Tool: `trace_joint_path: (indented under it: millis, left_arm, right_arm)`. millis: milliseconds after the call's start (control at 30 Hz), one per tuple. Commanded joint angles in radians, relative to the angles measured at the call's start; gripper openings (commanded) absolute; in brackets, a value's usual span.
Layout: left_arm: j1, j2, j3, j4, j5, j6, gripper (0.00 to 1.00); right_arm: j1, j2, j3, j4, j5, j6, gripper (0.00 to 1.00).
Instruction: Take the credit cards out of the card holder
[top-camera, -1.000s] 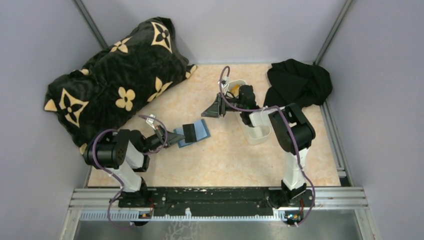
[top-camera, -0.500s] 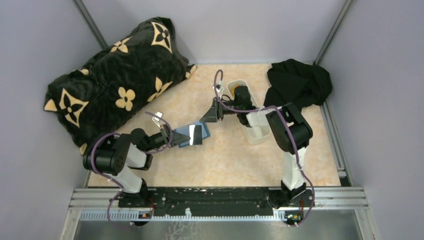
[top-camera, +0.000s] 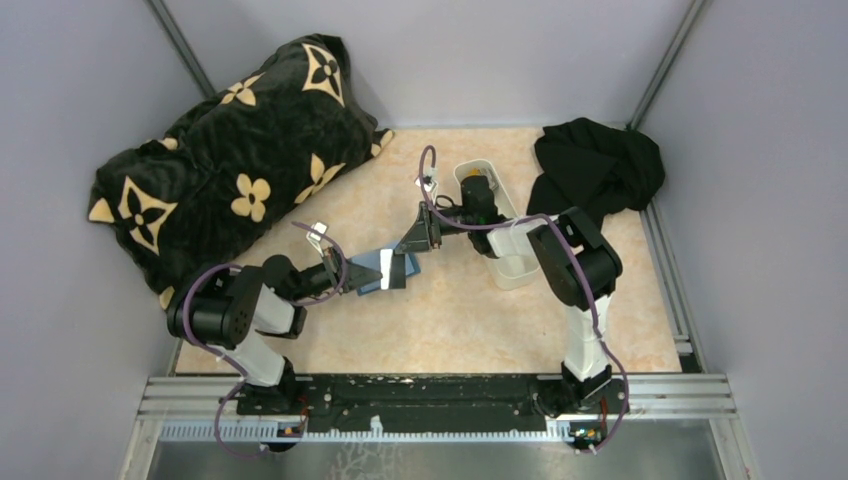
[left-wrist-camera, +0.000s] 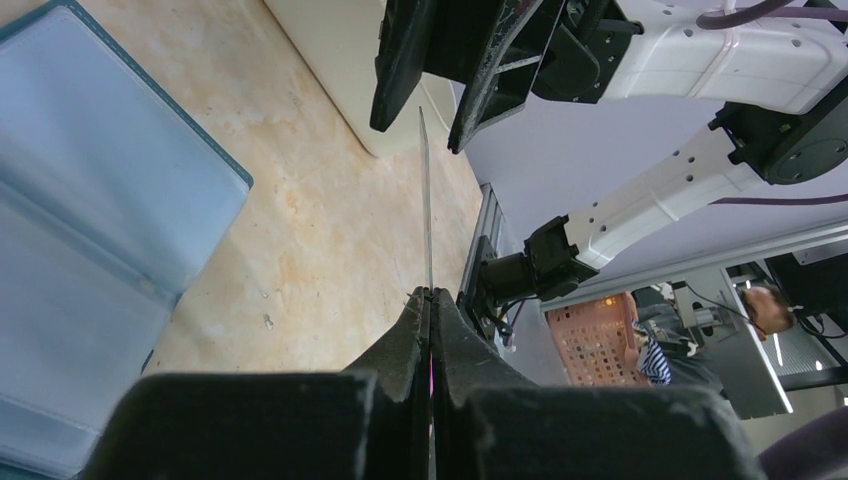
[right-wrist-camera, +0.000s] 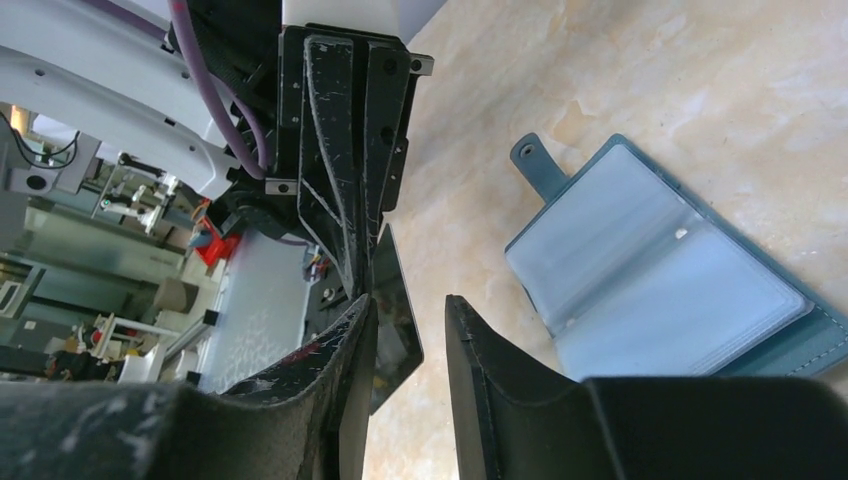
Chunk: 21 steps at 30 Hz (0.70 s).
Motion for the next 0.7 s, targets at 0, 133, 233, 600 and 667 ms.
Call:
trace_joint_path:
  millis: [0,133,233,600,667]
  left_arm:
    - [-0.007,0.007,0.018,0.279,0.007,0.015,0.00]
    - [-0.007,-0.006,0.017,0.279,-0.002,0.017,0.00]
    - [-0.007,-0.012,0.017,0.278,-0.006,0.015,0.00]
    - [-0.008,-0.021,0.020,0.280,-0.009,0.017,0.00]
    - [-0.008,-0.017,0.019,0.279,-0.009,0.019,0.00]
  right_arm:
    - [0.010,-0.008,-0.012,0.102,-0.031,0.019,0.31]
    - [0.011,-0.005,-0.018,0.111,-0.035,0.023,0.28]
    - [0.014,0.000,-0.020,0.115,-0.041,0.027,0.28]
    - [0.017,0.020,-0.032,0.137,-0.054,0.042,0.21]
    - [0.017,0.021,-0.032,0.153,-0.056,0.055,0.15]
